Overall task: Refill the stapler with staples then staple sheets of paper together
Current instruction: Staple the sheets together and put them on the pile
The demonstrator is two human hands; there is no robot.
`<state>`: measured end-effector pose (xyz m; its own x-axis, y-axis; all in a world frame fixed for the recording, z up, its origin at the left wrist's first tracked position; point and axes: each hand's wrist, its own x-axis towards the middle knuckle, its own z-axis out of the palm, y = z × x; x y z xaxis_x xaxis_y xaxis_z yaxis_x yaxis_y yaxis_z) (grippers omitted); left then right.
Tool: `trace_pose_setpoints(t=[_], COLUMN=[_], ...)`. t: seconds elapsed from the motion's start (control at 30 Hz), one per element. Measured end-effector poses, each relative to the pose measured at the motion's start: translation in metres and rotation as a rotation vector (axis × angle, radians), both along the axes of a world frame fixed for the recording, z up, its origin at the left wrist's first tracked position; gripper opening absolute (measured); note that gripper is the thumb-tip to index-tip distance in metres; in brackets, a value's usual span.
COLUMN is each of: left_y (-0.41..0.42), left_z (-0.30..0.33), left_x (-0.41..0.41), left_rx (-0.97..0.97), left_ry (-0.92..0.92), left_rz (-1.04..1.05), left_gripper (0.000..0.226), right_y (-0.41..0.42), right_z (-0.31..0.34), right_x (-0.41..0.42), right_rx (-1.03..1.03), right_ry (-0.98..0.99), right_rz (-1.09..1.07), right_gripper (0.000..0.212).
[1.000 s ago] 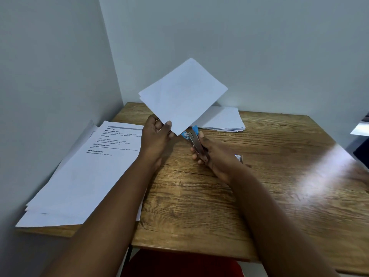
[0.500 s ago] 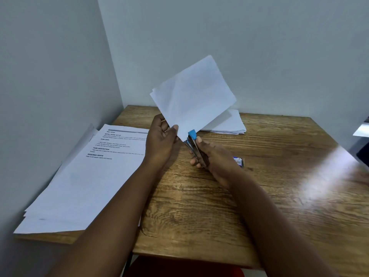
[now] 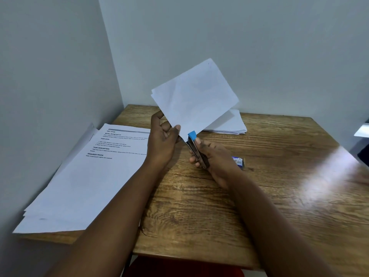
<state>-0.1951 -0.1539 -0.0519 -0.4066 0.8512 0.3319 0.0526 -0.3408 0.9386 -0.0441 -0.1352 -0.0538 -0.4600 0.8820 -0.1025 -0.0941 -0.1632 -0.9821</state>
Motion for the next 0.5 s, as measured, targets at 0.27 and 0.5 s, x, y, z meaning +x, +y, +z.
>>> trace_pose_setpoints(t=[0.27, 0.5], left_y=[-0.0008, 0.0004], left_z=[-0.0007, -0.0016], left_x=[0.0008, 0.0012], left_rx=[0.006, 0.003], left_ry=[0.007, 0.008], left_rz=[-0.01, -0.018], left_gripper=[0.044, 0.046], right_y=[-0.0004, -0.0039], right_z=[-0.0014, -0.0026], right_x=[-0.001, -0.0035], right_rx=[0.003, 0.043], right_ry=[-0.007, -0.005], right_rz=[-0.009, -0.05], right_gripper=[0.022, 0.02])
